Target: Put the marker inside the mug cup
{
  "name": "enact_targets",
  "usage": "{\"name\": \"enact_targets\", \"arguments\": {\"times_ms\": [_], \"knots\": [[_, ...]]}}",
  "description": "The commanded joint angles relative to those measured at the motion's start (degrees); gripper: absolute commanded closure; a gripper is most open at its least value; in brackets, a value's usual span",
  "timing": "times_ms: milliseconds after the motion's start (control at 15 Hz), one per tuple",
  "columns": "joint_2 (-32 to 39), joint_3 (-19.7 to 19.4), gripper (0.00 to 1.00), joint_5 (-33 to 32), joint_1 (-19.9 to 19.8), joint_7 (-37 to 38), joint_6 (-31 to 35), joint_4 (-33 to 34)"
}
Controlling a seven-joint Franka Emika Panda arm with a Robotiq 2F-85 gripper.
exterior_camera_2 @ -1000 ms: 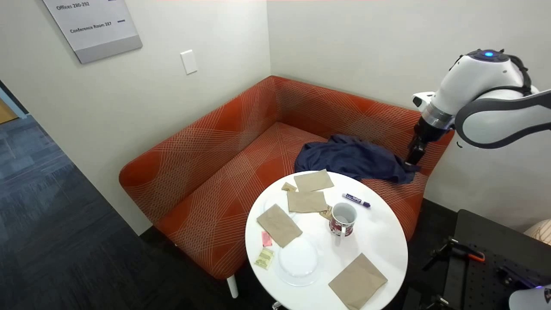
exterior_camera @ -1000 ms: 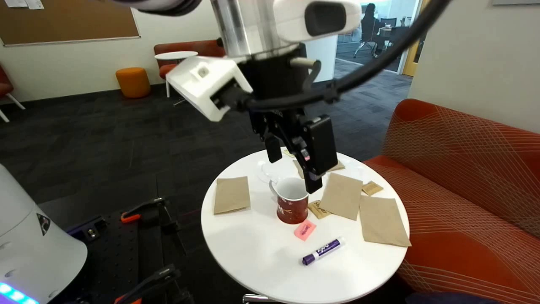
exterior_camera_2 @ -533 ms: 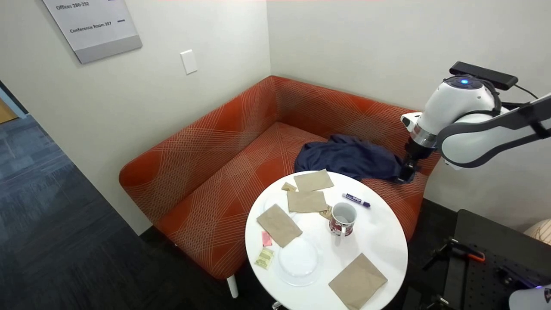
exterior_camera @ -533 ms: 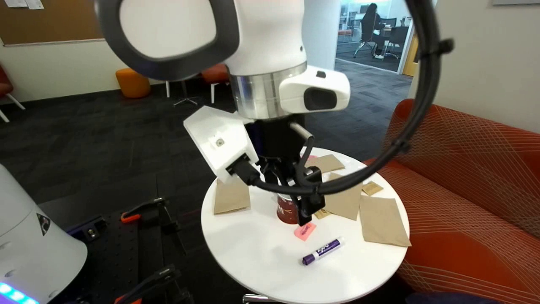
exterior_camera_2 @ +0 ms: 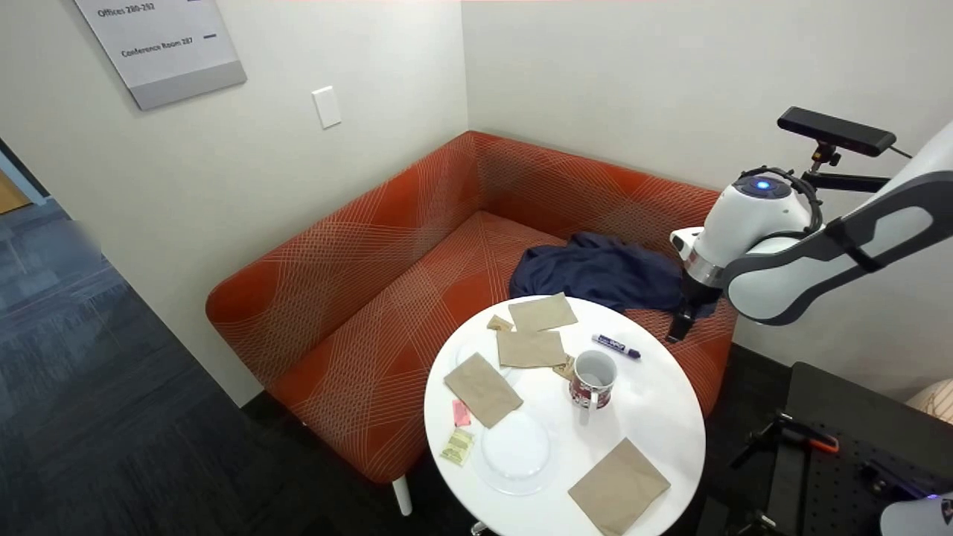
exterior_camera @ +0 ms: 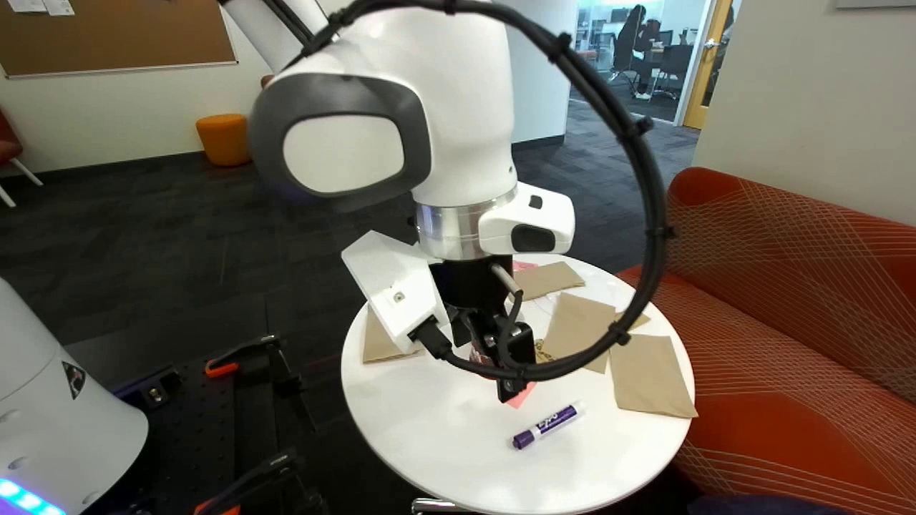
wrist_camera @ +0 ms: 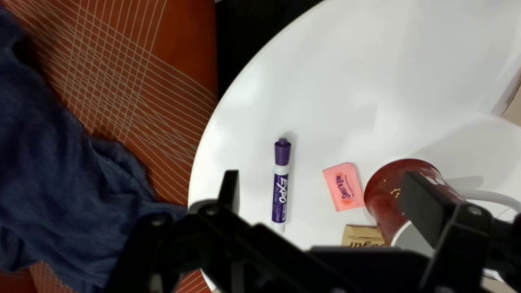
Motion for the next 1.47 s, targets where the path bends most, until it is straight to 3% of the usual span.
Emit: {"name": "enact_targets", "arguments": {"times_ms": [0, 133, 533, 1000, 1400], "knots": [[5.95, 1.82, 0.00, -0.36, -1.30, 4.01, 1.55, 4.16], [4.04, 2.27, 0.00, -0.91, -1.72, 3.67, 0.20, 2.56], [7.51, 1.80, 0.00, -1.63, -2.09, 5.46, 0.59, 5.67], [15.95, 8.01, 0.00, 3.90, -5.69, 2.65, -0.15, 13.87], [21.84, 9.00, 0.00, 3.01, -7.11, 3.36, 0.24, 19.21]]}}
